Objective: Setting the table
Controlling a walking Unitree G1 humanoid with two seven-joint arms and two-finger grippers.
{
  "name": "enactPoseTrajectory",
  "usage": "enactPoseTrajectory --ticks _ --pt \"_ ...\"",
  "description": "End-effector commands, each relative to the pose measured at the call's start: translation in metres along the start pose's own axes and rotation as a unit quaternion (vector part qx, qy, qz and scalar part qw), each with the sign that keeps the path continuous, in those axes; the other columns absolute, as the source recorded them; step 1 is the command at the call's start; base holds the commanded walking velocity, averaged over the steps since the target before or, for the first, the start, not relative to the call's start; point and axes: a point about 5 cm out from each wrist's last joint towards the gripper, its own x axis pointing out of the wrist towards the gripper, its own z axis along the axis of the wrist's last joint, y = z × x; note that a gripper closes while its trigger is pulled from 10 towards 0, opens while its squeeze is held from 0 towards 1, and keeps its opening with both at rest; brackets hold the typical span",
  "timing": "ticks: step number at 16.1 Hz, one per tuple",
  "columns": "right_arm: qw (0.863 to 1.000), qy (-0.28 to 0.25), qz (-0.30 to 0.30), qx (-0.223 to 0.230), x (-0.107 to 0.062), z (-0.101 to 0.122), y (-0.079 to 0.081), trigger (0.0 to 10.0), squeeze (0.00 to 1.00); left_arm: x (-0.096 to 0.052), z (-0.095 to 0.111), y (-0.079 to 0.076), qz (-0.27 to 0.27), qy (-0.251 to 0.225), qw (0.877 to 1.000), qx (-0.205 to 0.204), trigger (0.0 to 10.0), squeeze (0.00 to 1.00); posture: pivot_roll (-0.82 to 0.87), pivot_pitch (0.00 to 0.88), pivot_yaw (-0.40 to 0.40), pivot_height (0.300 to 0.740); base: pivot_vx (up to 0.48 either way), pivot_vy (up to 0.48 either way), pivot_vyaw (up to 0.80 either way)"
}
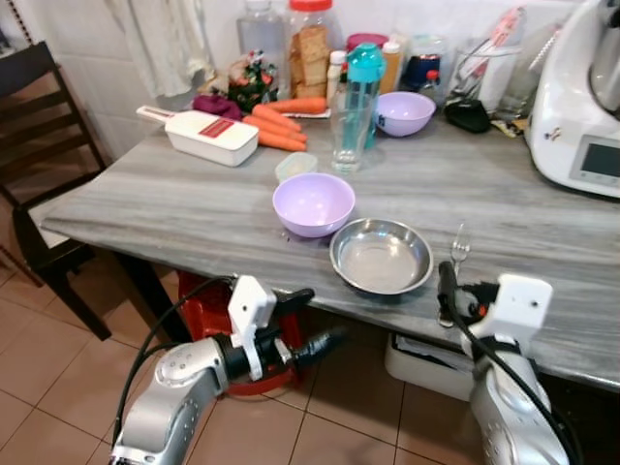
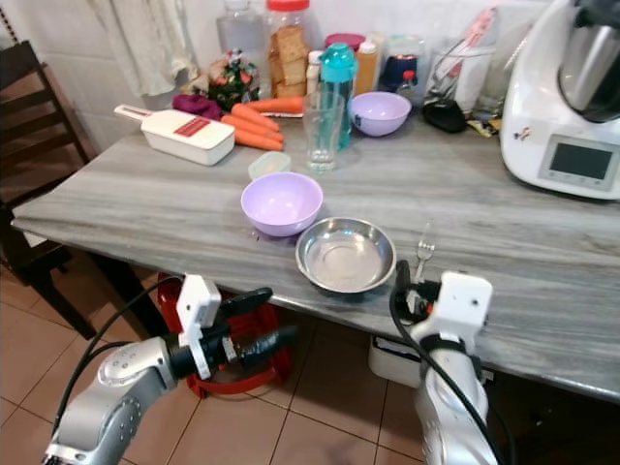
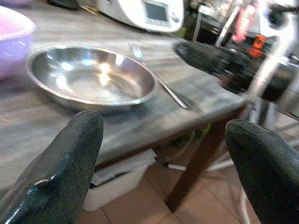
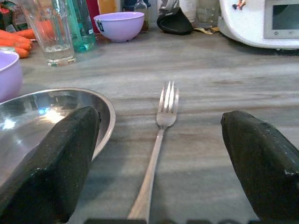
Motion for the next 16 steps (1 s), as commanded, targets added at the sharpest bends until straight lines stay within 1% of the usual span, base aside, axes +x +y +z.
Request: enactPoseTrajectory --ticks 1,2,3,4,5,6,7,8,9,10,11,12,13,14,15,16 --pt "1.0 0.0 0.011 0.005 -0.005 0.004 0.002 10.0 0.0 -0.003 0.005 0.014 0.072 -0.021 0.997 0.018 10.0 0.0 -0.06 0.0 0.04 0.74 0.0 0.0 0.0" --pt "1.0 0.009 0.011 0.003 -0.007 0.002 0.001 10.0 0.0 -0.004 0.006 0.02 0.111 -0.029 0.993 0.031 10.0 0.0 -0.06 0.0 0.04 0.74 0.0 0.0 0.0" --pt "1.0 0.006 0.013 0.012 -0.01 0.004 0.003 10.0 0.0 -0.007 0.01 0.027 0.156 -0.043 0.986 0.046 10.0 0.0 -0.08 0.0 0.041 0.74 0.0 0.0 0.0" --pt "1.0 -0.001 0.009 0.004 -0.014 0.008 0.004 10.0 0.0 -0.011 0.013 0.036 0.222 -0.054 0.971 0.069 10.0 0.0 -0.09 0.0 0.044 0.74 0.0 0.0 0.0" --pt "1.0 -0.004 0.007 0.002 -0.016 0.009 0.005 10.0 0.0 -0.014 0.013 0.04 0.25 -0.052 0.964 0.074 10.0 0.0 -0.09 0.0 0.049 0.74 0.0 0.0 0.0" --pt "1.0 -0.009 -0.004 -0.008 -0.021 0.01 0.002 10.0 0.0 -0.019 0.011 0.047 0.3 -0.046 0.948 0.092 10.0 0.0 -0.1 0.0 0.056 0.74 0.0 0.0 0.0" --pt "1.0 -0.024 -0.013 -0.009 -0.023 0.012 0.0 10.0 0.0 -0.022 0.011 0.05 0.319 -0.043 0.941 0.1 10.0 0.0 -0.1 0.0 0.059 0.74 0.0 0.0 0.0" --pt "0.999 -0.039 0.02 -0.014 -0.028 0.015 0.001 10.0 1.0 -0.026 0.008 0.053 0.345 -0.04 0.932 0.102 10.0 0.0 -0.12 0.0 0.07 0.74 0.0 0.0 0.0" --pt "0.999 -0.04 -0.004 -0.022 -0.031 0.016 -0.004 10.0 1.0 -0.028 0.008 0.052 0.357 -0.039 0.926 0.119 10.0 0.0 -0.12 0.0 0.072 0.74 0.0 0.0 0.0" --pt "0.998 -0.043 0.01 -0.036 -0.034 0.016 -0.006 10.0 1.0 -0.031 0.007 0.052 0.377 -0.037 0.915 0.136 10.0 0.0 -0.13 0.0 0.071 0.74 0.0 0.0 0.0" --pt "0.999 -0.04 0.028 -0.012 -0.036 0.015 -0.003 10.0 1.0 -0.033 0.003 0.053 0.394 -0.03 0.908 0.14 10.0 0.0 -0.13 0.0 0.07 0.74 0.0 0.0 0.0" --pt "0.999 -0.04 0.036 -0.008 -0.036 0.015 -0.002 10.0 1.0 -0.033 0.0 0.053 0.4 -0.029 0.906 0.136 10.0 0.0 -0.13 0.0 0.068 0.74 0.0 0.0 0.0" --pt "0.998 -0.039 0.04 -0.018 -0.036 0.016 -0.001 10.0 1.0 -0.033 -0.001 0.052 0.403 -0.03 0.905 0.134 10.0 0.0 -0.13 0.0 0.068 0.74 0.0 0.0 0.0" --pt "0.999 -0.031 0.025 -0.029 -0.032 0.014 -0.002 10.0 1.0 -0.032 -0.002 0.051 0.403 -0.029 0.904 0.137 10.0 0.0 -0.13 0.0 0.063 0.74 0.0 0.0 0.0" --pt "0.999 -0.026 0.008 -0.028 -0.027 0.012 -0.003 10.0 1.0 -0.032 -0.006 0.051 0.409 -0.026 0.902 0.137 10.0 0.0 -0.12 0.0 0.053 0.74 0.0 0.0 0.0" --pt "0.999 -0.027 0.019 -0.012 -0.024 0.014 -0.002 10.0 0.0 -0.03 -0.006 0.052 0.411 -0.026 0.902 0.127 10.0 0.0 -0.12 0.0 0.048 0.74 0.0 0.0 0.0"
